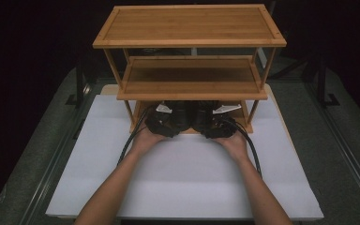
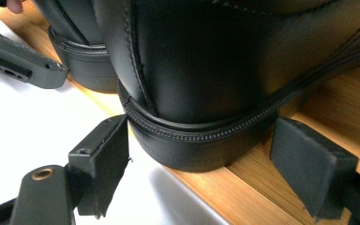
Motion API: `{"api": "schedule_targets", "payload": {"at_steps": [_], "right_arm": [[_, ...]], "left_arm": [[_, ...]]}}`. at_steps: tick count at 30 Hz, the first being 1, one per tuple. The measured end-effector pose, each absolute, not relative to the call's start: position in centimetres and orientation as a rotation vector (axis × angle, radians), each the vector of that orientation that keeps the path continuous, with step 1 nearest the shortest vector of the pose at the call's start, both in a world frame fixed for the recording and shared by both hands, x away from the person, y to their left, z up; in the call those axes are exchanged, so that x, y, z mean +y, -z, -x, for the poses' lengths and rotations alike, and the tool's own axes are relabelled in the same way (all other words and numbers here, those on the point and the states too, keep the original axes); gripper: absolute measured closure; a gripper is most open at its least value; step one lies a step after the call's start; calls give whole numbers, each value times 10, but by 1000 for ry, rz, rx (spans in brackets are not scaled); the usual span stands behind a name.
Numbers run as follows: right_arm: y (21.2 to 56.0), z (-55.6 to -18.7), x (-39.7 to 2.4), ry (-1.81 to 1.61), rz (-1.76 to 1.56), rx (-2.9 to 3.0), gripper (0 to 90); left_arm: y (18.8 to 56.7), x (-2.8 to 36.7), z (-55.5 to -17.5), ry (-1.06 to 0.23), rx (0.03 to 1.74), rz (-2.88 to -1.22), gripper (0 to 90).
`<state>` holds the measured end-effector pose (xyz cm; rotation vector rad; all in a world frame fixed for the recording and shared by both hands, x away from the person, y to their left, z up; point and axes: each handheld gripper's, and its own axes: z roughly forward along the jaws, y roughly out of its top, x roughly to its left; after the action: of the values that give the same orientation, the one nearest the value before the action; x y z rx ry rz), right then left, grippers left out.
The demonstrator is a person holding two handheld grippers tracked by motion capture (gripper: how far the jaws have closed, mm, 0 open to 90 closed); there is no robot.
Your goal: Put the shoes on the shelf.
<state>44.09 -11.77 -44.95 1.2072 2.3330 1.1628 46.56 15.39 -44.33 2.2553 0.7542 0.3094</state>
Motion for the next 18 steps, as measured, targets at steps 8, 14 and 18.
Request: {"api": "schedule_targets", "payload": {"at_steps": [8, 14, 18], "right_arm": [[446, -439, -117, -1144, -1200, 2332, 194], [440, -433, -126, -1181, -1200, 2307, 184], [437, -422, -133, -1178, -1198, 2312, 170]], "left_arm": [[443, 158, -467, -289, 758, -2252, 163], [435, 165, -462, -298, 762, -2230, 162], [430, 171, -455, -286, 757, -2226, 159]]}}
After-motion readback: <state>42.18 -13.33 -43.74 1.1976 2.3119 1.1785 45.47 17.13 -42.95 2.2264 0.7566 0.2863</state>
